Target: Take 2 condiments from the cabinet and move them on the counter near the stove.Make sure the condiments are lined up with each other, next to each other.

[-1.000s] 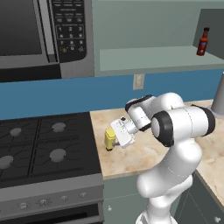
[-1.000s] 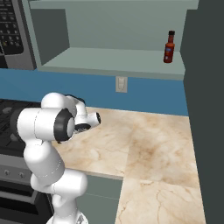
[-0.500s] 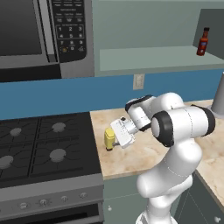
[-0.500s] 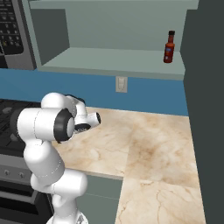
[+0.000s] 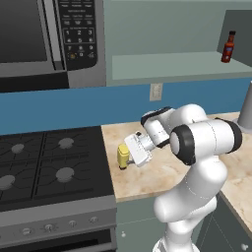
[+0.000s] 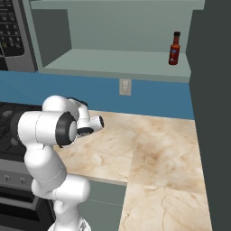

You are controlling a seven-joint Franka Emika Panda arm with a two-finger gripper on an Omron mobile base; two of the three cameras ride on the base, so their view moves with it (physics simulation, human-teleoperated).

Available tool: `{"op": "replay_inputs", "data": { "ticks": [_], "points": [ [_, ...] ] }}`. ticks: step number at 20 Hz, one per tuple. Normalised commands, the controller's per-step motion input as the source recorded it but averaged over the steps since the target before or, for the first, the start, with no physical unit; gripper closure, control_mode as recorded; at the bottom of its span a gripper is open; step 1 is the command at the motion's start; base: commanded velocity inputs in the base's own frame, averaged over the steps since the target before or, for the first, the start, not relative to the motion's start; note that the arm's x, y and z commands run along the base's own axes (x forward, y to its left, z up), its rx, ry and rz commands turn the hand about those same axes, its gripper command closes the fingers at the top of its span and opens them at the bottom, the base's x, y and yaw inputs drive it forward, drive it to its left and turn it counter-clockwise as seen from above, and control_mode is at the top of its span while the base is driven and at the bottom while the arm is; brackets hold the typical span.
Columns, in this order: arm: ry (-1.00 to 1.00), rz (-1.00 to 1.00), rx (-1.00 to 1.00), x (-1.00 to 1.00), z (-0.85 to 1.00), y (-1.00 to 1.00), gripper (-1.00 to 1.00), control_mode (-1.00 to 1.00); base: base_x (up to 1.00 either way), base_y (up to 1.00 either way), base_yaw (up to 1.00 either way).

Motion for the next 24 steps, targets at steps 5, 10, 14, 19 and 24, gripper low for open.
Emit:
{"op": "replay_inputs", "data": {
  "ticks": [5,10,14,19,24],
  "points": [
    [0.00,0.00,0.01,0.01,0.00,-0.11,-1.00,-1.00,0.00,0.00,0.00],
    [0.00,0.00,0.01,0.00,0.00,-0.25,-1.00,-1.00,0.00,0.00,0.00],
    [0.00,0.00,0.01,0.00,0.00,-0.24,-1.00,-1.00,0.00,0.00,0.00],
    [0.00,0.00,0.01,0.00,0.00,-0.25,-1.00,-1.00,0.00,0.00,0.00],
    [-0.04,0.00,0.00,0.00,0.00,-0.14,-1.00,-1.00,0.00,0.00,0.00]
  ]
}}
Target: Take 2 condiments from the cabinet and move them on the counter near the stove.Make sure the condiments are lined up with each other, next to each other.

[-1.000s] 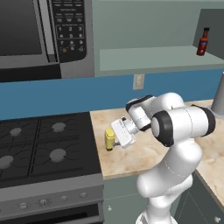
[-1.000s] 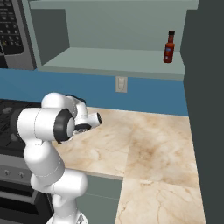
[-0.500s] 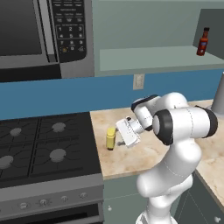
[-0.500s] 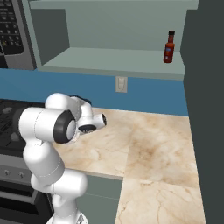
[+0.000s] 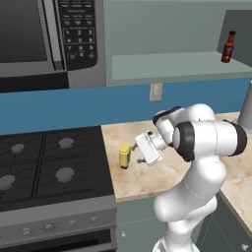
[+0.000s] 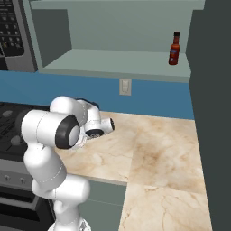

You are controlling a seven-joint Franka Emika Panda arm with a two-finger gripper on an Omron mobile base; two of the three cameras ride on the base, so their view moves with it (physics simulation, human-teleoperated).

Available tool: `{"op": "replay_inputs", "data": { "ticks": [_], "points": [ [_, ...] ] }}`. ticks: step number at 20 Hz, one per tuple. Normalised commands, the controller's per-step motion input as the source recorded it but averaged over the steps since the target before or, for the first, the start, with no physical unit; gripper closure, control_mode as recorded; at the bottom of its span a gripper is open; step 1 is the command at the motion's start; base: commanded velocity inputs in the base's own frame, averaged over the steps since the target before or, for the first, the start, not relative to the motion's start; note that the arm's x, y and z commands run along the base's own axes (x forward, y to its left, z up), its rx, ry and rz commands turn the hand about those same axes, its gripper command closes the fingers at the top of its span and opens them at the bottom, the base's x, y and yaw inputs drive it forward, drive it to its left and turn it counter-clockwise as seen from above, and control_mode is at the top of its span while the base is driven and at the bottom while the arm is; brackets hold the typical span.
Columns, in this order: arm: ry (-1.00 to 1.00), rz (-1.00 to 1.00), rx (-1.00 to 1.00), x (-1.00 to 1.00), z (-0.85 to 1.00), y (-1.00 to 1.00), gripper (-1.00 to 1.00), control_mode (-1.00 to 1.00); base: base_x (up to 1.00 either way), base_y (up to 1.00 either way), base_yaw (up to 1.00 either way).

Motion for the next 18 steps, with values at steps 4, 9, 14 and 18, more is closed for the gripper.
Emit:
{"op": "replay_inputs", "data": {
  "ticks": [4,9,14,18],
  "points": [
    [-0.08,0.00,0.00,0.00,0.00,-0.26,-1.00,-1.00,0.00,0.00,0.00],
    [-0.08,-0.02,0.00,-0.16,0.27,-0.26,-1.00,-1.00,0.00,0.00,0.00],
    [-0.12,-0.22,0.00,-0.41,0.67,-0.02,-1.00,-1.00,0.00,0.00,0.00],
    [-0.12,-0.45,0.00,-0.38,0.77,0.00,-1.00,-1.00,0.00,0.00,0.00]
  ]
}}
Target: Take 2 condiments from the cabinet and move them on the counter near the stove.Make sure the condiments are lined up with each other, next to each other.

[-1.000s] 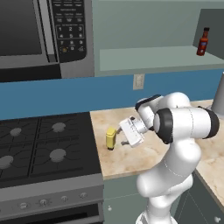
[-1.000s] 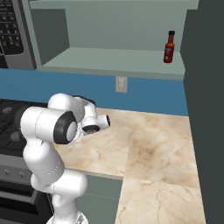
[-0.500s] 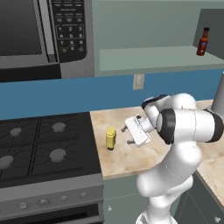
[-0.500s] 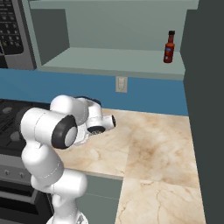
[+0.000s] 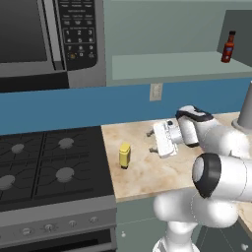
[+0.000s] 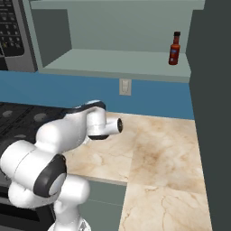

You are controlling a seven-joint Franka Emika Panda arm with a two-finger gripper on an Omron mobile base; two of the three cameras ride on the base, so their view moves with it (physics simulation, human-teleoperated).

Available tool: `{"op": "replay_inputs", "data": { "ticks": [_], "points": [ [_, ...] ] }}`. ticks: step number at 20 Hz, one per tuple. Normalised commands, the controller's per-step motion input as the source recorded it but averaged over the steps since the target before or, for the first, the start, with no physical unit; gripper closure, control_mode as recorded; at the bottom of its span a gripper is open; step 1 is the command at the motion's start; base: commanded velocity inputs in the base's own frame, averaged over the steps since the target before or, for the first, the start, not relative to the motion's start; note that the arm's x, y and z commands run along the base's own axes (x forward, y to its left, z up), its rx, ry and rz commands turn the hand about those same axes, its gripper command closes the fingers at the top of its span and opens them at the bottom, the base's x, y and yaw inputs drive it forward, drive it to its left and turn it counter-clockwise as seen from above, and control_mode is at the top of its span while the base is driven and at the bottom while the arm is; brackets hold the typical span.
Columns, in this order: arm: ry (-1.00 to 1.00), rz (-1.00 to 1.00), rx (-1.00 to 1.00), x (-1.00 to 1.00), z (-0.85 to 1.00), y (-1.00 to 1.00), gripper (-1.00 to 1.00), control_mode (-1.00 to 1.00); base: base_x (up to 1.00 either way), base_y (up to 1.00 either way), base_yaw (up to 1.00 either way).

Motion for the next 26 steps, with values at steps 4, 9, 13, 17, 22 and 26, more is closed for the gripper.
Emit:
{"op": "replay_inputs", "data": {
  "ticks": [4,9,13,17,22,26],
  "points": [
    [0.04,-0.48,0.00,-0.44,0.75,0.00,-1.00,-1.00,0.00,0.00,0.00],
    [0.17,-0.45,-0.01,-0.30,0.85,0.00,-1.00,-1.00,0.00,0.00,0.00],
    [0.27,-0.32,-0.09,-0.35,0.85,-0.11,-1.00,-1.00,0.00,0.00,0.00],
    [0.29,-0.28,-0.11,-0.28,0.77,-0.26,-1.00,-1.00,0.00,0.00,0.00],
    [0.29,-0.26,-0.09,-0.16,0.69,-0.30,-1.00,-1.00,0.00,0.00,0.00],
    [0.14,-0.21,-0.05,-0.03,0.24,-0.14,-1.00,-1.00,0.00,0.00,0.00]
  ]
}}
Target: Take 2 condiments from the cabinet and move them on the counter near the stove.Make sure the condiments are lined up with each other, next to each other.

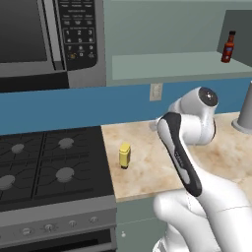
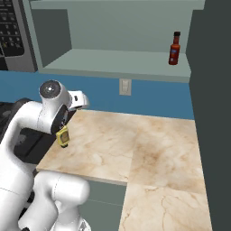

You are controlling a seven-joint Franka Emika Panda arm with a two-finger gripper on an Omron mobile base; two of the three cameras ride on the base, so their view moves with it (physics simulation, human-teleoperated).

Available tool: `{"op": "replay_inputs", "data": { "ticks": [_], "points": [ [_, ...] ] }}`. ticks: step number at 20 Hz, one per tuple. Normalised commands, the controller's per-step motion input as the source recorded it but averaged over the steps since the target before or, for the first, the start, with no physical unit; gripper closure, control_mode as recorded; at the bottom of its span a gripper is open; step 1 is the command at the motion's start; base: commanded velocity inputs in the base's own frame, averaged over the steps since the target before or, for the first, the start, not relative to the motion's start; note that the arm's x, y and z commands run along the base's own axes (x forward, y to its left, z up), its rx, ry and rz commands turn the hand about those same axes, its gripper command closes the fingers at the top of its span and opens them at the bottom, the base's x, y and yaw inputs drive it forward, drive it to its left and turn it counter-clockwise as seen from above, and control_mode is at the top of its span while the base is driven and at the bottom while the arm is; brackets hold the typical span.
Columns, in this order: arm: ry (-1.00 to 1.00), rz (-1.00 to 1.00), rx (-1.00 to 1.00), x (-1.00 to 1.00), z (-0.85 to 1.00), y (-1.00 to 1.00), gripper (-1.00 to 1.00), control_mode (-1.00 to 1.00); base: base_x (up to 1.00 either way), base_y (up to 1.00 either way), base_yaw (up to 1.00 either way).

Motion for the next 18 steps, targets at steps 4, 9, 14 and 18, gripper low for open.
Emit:
{"op": "replay_inputs", "data": {
  "ticks": [4,9,14,18],
  "points": [
    [0.00,-0.08,-0.01,-0.16,0.00,0.00,-1.00,-1.00,0.00,0.00,0.00],
    [0.00,-0.16,0.00,-0.16,0.00,-0.15,-1.00,-1.00,0.00,0.00,0.00],
    [-0.11,-0.24,0.02,-0.26,0.07,-0.28,-1.00,-1.00,0.00,0.00,0.00],
    [-0.12,-0.24,0.03,-0.18,0.31,-0.36,-1.00,-1.00,0.00,0.00,0.00]
  ]
}}
